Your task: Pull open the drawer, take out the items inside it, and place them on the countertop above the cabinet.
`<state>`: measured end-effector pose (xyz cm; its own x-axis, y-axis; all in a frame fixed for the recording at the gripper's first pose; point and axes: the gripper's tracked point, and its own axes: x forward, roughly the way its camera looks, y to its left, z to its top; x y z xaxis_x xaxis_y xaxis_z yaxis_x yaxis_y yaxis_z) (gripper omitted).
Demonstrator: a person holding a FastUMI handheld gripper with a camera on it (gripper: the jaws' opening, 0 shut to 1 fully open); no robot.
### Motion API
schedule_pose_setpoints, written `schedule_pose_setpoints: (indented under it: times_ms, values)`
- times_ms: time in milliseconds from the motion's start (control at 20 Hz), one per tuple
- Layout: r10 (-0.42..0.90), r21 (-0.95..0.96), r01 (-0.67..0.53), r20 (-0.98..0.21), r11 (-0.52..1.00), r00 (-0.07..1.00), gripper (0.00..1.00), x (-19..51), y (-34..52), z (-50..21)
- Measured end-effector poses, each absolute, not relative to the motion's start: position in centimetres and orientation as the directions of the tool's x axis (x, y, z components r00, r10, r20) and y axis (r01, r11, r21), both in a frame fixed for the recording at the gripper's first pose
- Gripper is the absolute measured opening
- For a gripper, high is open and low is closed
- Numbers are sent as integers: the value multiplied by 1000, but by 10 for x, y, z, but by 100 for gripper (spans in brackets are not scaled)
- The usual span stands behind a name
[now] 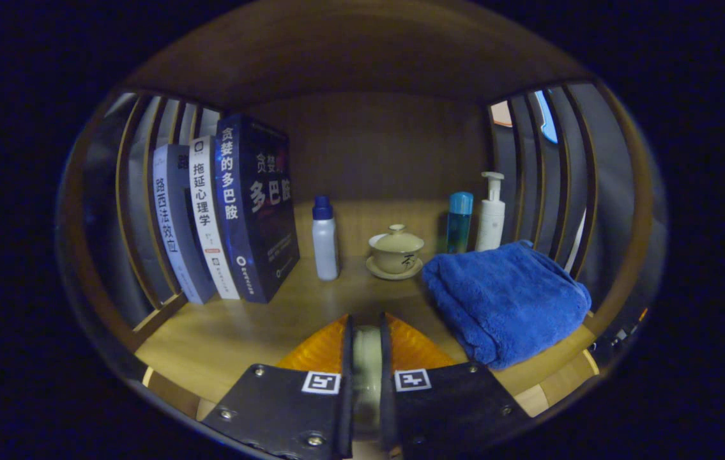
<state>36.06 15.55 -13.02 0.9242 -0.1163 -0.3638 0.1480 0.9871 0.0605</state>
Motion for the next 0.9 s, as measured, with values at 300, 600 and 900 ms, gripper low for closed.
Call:
schedule_pose_setpoints:
  times_ms: [300, 600, 900]
  values:
    - [-127, -16, 127, -249, 992, 960, 25, 378, 159, -127]
    - [-85, -18, 84, -101, 996, 991, 69, 351, 168, -80]
    - [-25, 9, 25, -11, 1000, 1000, 98, 270, 168, -13]
